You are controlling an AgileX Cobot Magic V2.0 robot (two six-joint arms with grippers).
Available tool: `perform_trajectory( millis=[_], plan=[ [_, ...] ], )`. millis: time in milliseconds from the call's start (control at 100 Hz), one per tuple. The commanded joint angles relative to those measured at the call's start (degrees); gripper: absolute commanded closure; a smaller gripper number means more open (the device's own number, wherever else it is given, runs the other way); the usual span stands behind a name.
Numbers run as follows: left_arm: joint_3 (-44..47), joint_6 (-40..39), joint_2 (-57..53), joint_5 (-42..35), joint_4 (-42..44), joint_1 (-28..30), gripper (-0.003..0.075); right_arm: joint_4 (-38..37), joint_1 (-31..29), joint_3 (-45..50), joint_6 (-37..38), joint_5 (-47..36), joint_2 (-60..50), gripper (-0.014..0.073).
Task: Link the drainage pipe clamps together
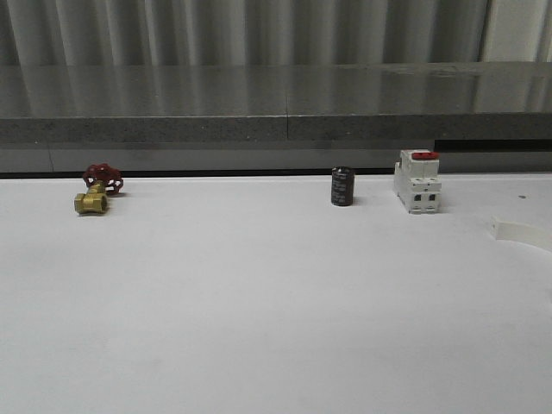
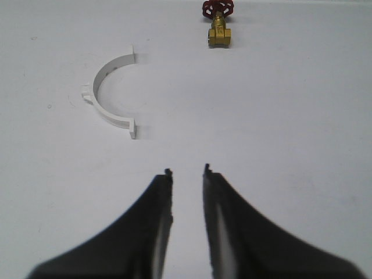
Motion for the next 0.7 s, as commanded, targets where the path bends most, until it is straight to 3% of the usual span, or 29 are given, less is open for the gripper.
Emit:
perform_trajectory(
  millis=[0,60,130,420,690],
  plan=[
    [-1.92,-0.23,0.51,-3.09,-0.51,0.01,0.0298,0.0,-0.38,-0.88,-0.48,-4.83,-1.17,0.0662],
    [-1.92,-0.23,0.51,-3.7,-0.14,0.01,0.0171,0.0,-0.38,-0.88,-0.48,-4.83,-1.17,0.0662],
    [-1.92,-0.23,0.51,-4.43,-0.51,0.01,0.0116,0.0,-0.38,-0.88,-0.48,-4.83,-1.17,0.0662],
    [-2.68,-0.36,2.93,-4.87,-3.04,0.01,0.0153,0.0,-0.38,-0.88,-0.48,-4.83,-1.17,0.0662],
    [-9.86,0.18,19.05,-5.86,0.4,0.01,0.0153,0.0,-0.38,-0.88,-0.48,-4.83,-1.17,0.0662]
  ],
)
